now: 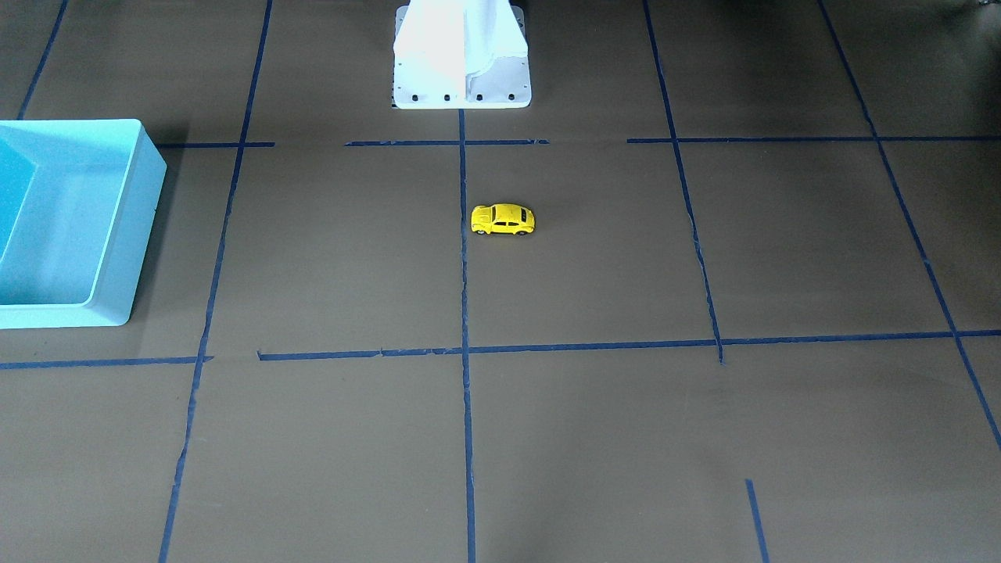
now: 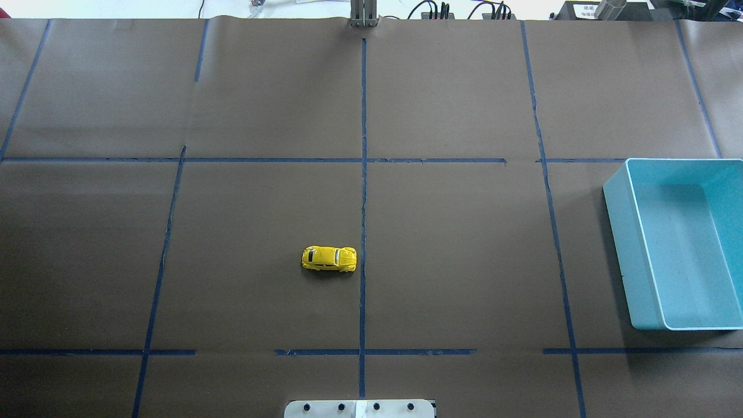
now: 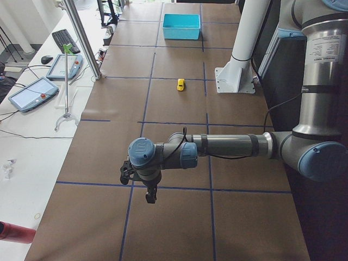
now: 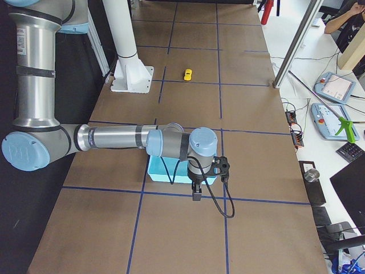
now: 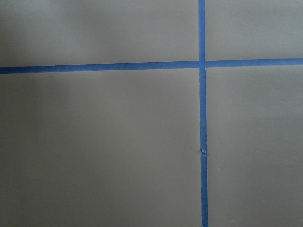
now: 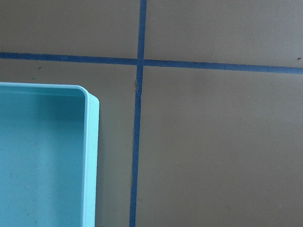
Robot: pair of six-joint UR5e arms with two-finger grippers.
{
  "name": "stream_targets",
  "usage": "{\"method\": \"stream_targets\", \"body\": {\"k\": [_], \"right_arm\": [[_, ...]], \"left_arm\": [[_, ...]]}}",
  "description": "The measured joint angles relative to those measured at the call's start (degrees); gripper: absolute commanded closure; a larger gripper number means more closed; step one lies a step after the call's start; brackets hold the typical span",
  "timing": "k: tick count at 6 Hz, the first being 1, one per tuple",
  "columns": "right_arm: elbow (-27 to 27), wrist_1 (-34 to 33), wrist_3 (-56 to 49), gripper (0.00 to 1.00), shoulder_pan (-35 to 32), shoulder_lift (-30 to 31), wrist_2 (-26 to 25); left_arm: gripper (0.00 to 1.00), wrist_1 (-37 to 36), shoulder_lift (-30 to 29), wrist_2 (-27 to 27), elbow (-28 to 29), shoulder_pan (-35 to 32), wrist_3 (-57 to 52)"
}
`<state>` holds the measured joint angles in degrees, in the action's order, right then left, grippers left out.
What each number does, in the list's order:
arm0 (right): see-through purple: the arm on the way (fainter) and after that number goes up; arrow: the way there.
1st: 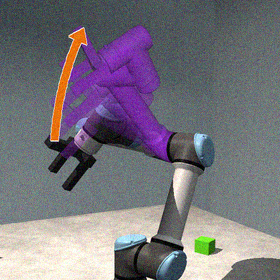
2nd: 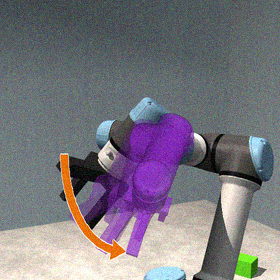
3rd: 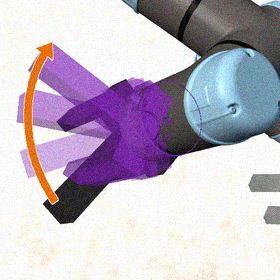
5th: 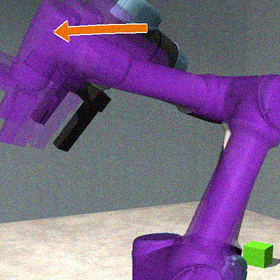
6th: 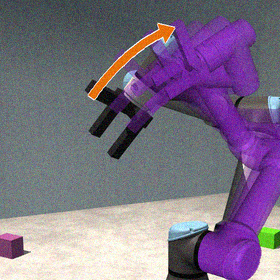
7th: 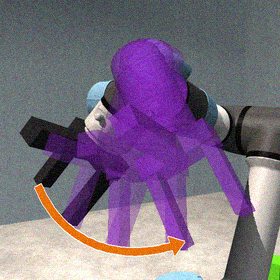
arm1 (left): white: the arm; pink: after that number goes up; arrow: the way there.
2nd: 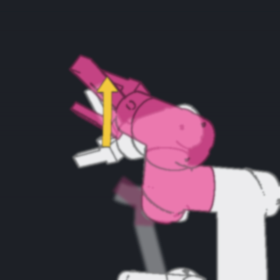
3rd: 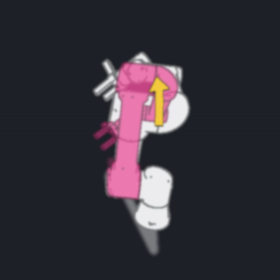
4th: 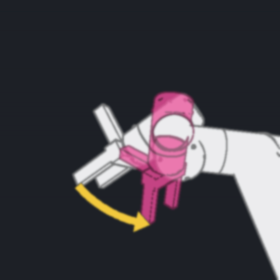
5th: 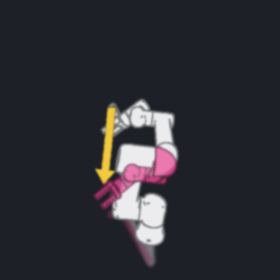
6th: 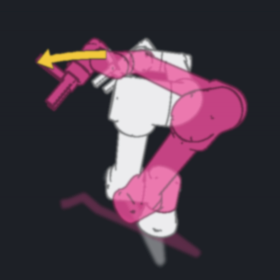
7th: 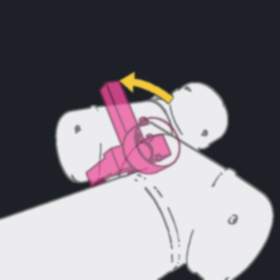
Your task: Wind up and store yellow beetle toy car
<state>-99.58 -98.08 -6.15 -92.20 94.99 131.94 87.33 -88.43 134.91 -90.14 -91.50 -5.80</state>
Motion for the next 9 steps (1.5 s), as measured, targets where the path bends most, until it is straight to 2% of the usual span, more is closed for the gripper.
{"method": "stream_targets", "body": {"k": [9], "right_arm": [[-0.06, 0.17, 0.09, 0.0, 0.0, -0.21, 0.5]], "left_arm": [[0.0, -0.23, -0.81, 0.12, -0.03, 0.08, -0.18]]}}
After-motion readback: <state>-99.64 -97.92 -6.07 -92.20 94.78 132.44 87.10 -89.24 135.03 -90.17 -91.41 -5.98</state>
